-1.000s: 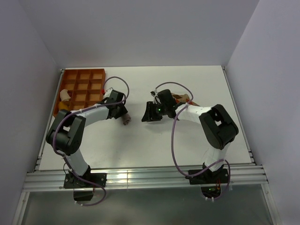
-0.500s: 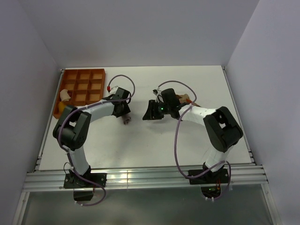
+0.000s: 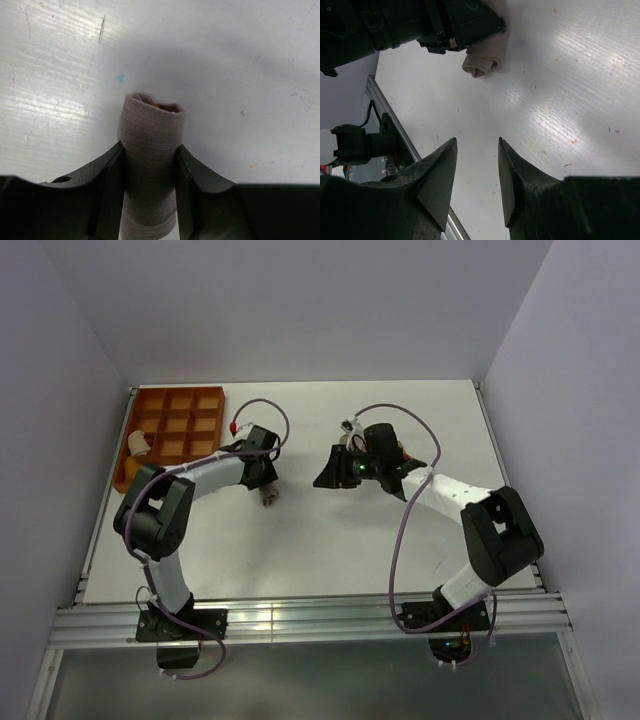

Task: Roll the socks
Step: Pick up the sock at the center of the board, then place the sock in the storage box.

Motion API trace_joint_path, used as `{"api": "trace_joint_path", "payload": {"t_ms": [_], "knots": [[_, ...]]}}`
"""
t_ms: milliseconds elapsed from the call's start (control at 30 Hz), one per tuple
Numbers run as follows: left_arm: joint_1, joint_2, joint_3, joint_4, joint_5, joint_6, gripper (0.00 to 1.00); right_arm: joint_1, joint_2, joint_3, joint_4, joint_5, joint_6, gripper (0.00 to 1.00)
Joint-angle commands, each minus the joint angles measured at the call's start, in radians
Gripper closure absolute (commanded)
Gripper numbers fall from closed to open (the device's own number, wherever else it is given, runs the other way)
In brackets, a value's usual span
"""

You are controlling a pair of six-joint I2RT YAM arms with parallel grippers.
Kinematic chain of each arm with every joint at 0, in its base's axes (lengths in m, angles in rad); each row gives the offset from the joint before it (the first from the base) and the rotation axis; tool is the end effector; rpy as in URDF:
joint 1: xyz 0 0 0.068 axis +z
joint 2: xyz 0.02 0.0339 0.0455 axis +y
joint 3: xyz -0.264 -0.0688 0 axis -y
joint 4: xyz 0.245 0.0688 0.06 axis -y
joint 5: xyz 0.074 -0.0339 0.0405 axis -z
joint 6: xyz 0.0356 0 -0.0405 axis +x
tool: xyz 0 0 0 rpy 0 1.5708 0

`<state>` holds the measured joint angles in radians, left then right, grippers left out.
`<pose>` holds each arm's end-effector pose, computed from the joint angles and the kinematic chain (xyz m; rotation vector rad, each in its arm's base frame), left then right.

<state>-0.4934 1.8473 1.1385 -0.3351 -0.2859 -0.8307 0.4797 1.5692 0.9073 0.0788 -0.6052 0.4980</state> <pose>0.3319 -0.1671 0.1601 -0.5261 2.4994 -0.1334 0.2887 0.1730 0.2174 -0.3588 2.2613 1.1931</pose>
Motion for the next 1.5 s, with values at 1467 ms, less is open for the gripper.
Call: {"api": "trace_joint_path", "payload": {"t_ms": [1467], "knots": [[0.605,-0.195,-0.08,0.255,-0.329,0.219,1.0,-0.107,-0.089,-0.133,0.294,-0.232,0.077,0.55]]}}
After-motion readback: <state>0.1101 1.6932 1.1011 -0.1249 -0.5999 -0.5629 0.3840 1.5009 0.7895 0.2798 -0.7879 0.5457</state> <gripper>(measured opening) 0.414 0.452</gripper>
